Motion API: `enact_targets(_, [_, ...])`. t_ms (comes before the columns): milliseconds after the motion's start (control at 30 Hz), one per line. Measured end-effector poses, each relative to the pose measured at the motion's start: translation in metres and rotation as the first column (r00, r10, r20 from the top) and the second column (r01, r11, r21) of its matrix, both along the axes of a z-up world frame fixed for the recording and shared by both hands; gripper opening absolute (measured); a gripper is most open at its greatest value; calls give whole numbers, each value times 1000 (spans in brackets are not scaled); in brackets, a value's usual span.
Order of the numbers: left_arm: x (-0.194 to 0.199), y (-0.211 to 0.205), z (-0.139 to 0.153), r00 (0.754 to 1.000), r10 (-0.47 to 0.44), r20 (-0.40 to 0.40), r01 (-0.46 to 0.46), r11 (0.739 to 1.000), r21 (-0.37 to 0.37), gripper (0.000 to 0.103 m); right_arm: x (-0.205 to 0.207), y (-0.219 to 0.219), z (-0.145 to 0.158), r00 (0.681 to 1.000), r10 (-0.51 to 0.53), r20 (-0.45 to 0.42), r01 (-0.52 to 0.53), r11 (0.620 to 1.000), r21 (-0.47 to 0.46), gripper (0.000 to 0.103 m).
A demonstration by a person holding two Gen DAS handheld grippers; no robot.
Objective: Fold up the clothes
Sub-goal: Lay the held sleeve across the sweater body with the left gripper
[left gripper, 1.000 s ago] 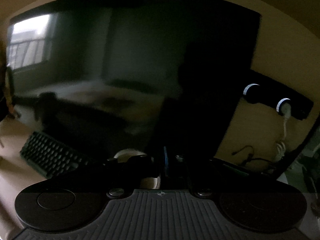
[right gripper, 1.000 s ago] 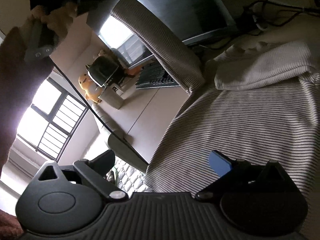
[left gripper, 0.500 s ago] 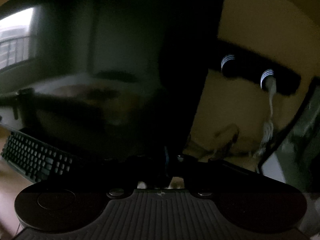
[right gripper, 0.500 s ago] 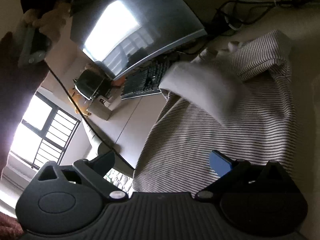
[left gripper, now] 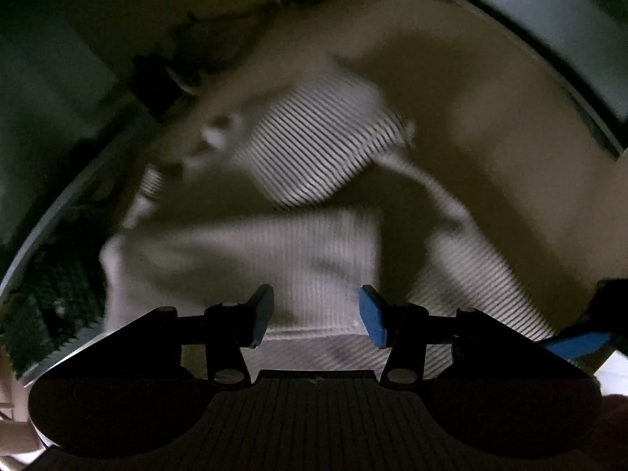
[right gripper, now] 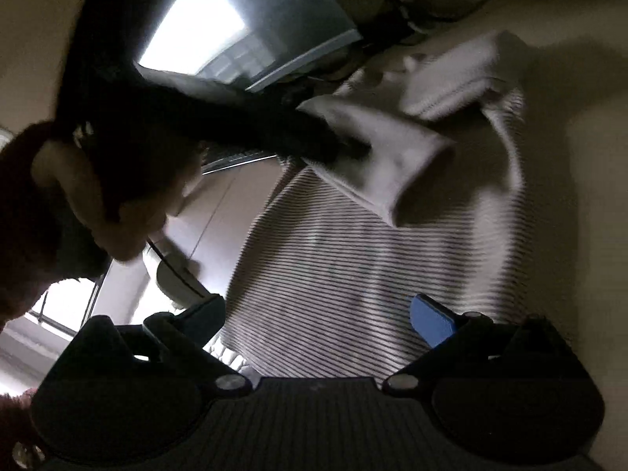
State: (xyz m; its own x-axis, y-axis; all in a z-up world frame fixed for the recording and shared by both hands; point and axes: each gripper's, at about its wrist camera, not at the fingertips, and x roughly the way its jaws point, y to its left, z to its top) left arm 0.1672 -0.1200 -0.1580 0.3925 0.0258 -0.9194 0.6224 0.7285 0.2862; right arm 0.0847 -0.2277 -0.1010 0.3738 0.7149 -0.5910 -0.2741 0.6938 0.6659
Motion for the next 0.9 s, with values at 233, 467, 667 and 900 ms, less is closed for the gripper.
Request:
enact_targets(233, [14,2,-29,998,52,-25,-52,999,14,3,-10,-7,-4,999,-34,-18,34,999,-20,101])
enact_targets(467, [15,17,3,993,115,-25,-117,984,-132,0,-12,-10,-4,999,-53,-12,53,998,-21,101])
enact_targets(667, [25,50,72,967,240,87,-208,939,-274,0,-13,-12,0,998,-57,4,57,998,-16,101])
enact_targets(900, [29,46,94,960,268,81,-233,925,-301,2,-15,-11,7,998,-37,41,38,999,-23,101])
